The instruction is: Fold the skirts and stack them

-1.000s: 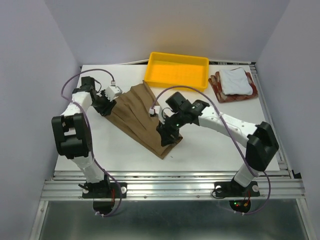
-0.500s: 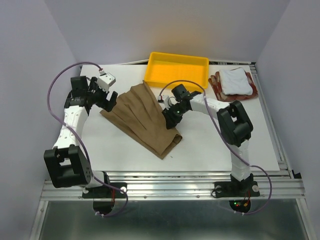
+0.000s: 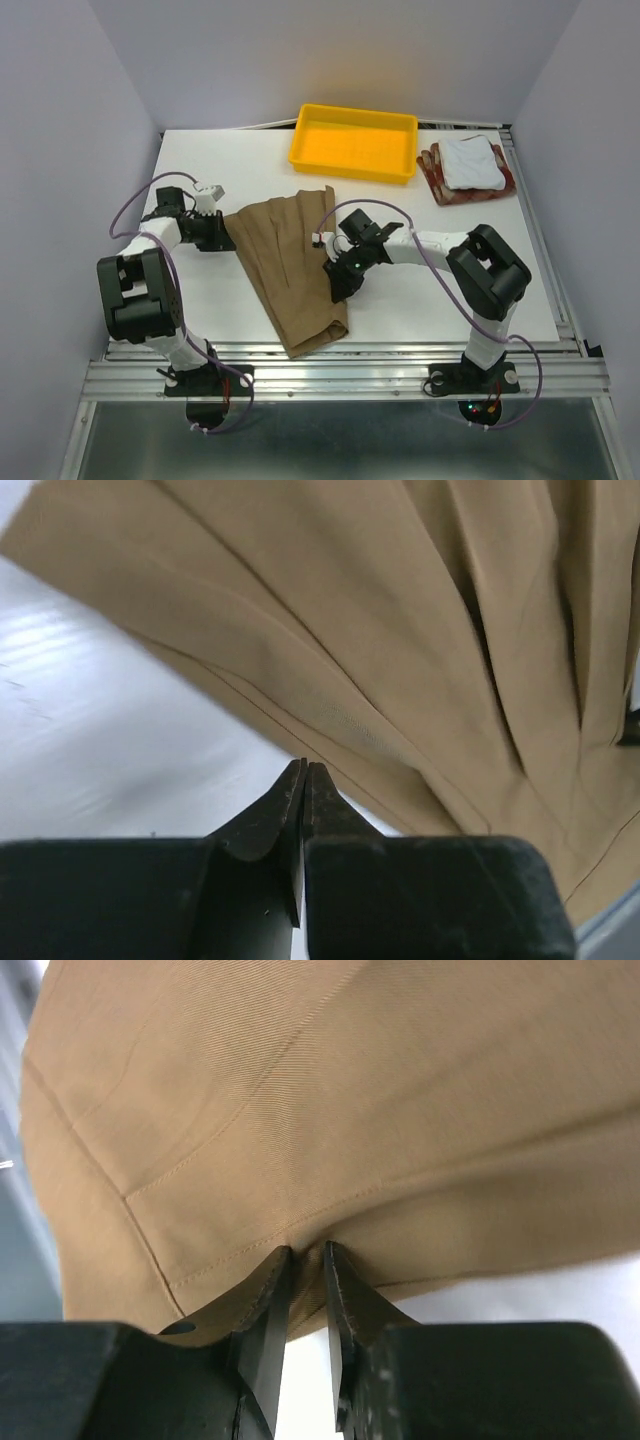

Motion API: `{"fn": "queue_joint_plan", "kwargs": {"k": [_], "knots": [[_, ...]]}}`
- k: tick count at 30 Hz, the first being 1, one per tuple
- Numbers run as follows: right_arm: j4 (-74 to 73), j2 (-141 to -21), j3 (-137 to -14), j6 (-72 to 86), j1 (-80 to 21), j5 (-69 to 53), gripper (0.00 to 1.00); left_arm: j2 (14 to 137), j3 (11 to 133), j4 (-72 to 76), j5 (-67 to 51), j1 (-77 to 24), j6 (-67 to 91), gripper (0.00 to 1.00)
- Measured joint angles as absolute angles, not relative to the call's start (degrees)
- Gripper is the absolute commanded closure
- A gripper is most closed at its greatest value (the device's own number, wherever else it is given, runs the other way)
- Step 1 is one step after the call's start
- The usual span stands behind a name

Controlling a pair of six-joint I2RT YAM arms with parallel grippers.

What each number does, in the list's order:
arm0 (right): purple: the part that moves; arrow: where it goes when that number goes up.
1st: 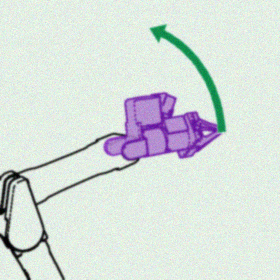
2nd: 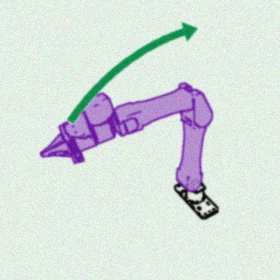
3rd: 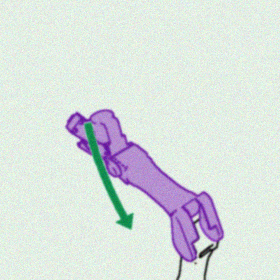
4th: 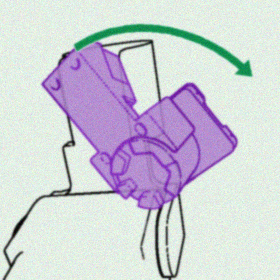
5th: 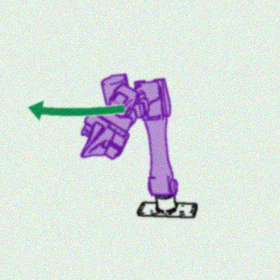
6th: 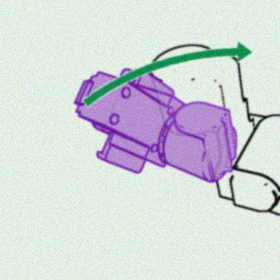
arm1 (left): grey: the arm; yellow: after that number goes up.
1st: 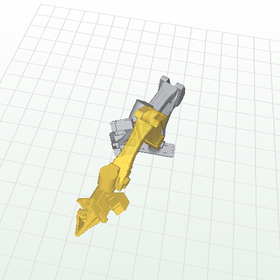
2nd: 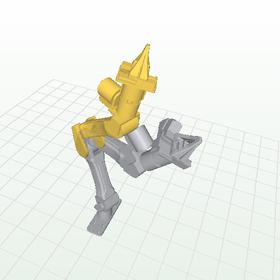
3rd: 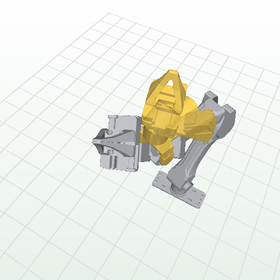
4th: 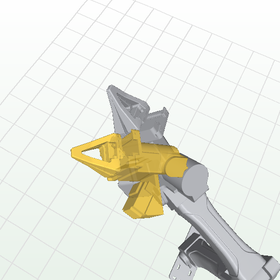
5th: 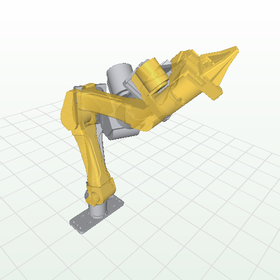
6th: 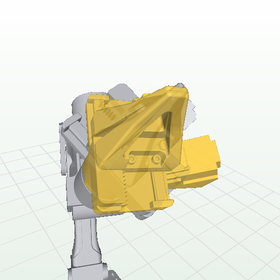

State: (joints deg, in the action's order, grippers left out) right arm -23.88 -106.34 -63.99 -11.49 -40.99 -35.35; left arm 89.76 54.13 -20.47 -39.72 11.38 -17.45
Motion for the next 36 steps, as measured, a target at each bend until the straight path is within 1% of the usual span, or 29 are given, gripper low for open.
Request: {"fn": "queue_joint_plan", "kwargs": {"k": [6,8,12,14,17,21,22,23,24,26,32,36], "knots": [[-24.7,-106.1,-61.4,-6.1,-43.5,-40.3,0.65,98.6,54.0,-19.9,-42.8,11.4,-13.0,0.99],[-25.3,-105.9,-61.4,-5.5,-43.5,-41.3,0.60,103.4,55.5,-20.1,-45.8,11.2,-11.4,0.99],[-27.5,-103.2,-61.4,-4.7,-41.4,-41.3,0.60,107.2,58.8,-19.0,-48.9,9.1,-9.1,1.00],[-29.1,-102.0,-62.8,-4.6,-37.9,-40.5,0.60,109.1,60.4,-17.2,-49.8,7.0,-7.2,1.00],[-30.0,-102.0,-68.2,-4.5,-33.0,-37.3,0.61,112.1,63.5,-14.4,-51.1,4.2,-3.8,1.00],[-29.7,-103.5,-78.6,-2.9,-31.7,-34.0,0.62,115.1,68.3,-11.7,-50.2,2.7,-1.6,1.00],[-29.3,-104.5,-81.7,-2.1,-31.9,-33.6,0.63,115.2,68.8,-11.2,-49.7,2.7,-1.5,0.99],[-28.1,-106.1,-85.5,-0.3,-32.1,-33.5,0.64,115.0,68.8,-10.9,-49.1,3.1,-1.5,0.94],[-27.5,-107.1,-87.3,0.8,-32.3,-33.3,0.64,114.5,68.8,-11.0,-48.6,3.6,-1.4,0.92],[-26.0,-109.4,-90.1,3.5,-32.4,-33.4,0.65,112.6,67.4,-10.5,-48.0,5.1,-1.7,0.90],[-22.6,-117.2,-93.1,12.6,-33.9,-32.5,0.66,99.6,60.7,-12.8,-48.3,10.1,-4.8,0.90],[-21.3,-122.5,-96.7,17.5,-36.4,-31.4,0.65,98.2,58.9,-12.0,-50.8,8.0,-5.1,0.91]]}}
